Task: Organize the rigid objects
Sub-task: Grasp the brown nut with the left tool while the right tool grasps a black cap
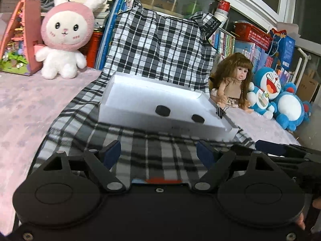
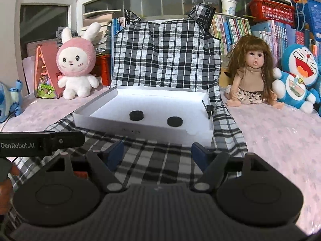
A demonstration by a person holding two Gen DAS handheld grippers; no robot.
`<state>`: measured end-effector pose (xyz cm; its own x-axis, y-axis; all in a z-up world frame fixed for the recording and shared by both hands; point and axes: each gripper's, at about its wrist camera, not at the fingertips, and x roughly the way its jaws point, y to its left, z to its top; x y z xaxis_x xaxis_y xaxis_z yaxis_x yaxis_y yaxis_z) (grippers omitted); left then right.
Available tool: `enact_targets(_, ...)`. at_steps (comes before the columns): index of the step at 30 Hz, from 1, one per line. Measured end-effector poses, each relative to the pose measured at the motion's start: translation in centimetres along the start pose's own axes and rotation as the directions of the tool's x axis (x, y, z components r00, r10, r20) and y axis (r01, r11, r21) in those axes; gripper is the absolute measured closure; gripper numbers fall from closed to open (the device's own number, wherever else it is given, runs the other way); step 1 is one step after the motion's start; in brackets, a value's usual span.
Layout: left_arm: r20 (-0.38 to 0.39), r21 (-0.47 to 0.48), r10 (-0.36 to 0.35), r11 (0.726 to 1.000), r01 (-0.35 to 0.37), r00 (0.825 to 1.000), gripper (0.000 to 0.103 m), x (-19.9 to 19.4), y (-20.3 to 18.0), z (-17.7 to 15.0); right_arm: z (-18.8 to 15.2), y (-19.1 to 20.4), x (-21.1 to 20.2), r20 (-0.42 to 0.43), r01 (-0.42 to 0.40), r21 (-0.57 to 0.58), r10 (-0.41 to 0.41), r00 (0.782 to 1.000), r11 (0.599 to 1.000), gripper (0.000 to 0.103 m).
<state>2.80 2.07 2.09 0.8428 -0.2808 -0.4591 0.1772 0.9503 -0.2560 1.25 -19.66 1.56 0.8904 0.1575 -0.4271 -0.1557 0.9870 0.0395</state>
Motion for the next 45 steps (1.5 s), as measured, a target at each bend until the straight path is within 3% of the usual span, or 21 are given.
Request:
enact_targets(6,0.032,0.046,0.036,0.998,-0.038,0.999,0.022,-2.3,-0.3,-2.9,-2.5,0.6,-1.9,0.012,0.024,0.002,-0.025,1.000,1.000,0.024)
enact_targets(11,0.043,0.113,0.066,0.991,-0.070,0.997,0.026,-3.6,-0.6,-4.2,-3.7,0.9,-3.0,0.005,0.027,-0.006,-0.027,1.000,1.000,0.035)
enact_targets(16,0.020,0.102,0.059,0.993,-0.061,0.998,0.060,-4.3,0.0,-4.8,-4.7,1.0,-3.5,-0.023,0.025,0.007,-0.025,0.999,1.000,0.051)
enact_targets(20,0.013,0.113,0.059,0.992,-0.060,0.998,0.071,-4.4,0.0,-5.0,-5.1,1.2,-3.5,-0.039,0.026,-0.003,-0.026,0.999,1.000,0.056)
enact_targets(27,-0.005,0.107,0.072,0.992,-0.071,0.997,0.078,-3.5,0.2,-4.9,-5.2,1.3,-3.0,-0.049,0.034,-0.005,-0.034,0.998,0.999,0.060)
enact_targets(45,-0.013,0.132,0.080,0.988,-0.077,0.997,0.078,-1.9,0.3,-4.9,-4.9,1.2,-1.9,-0.066,0.039,-0.001,-0.039,0.997,0.999,0.059)
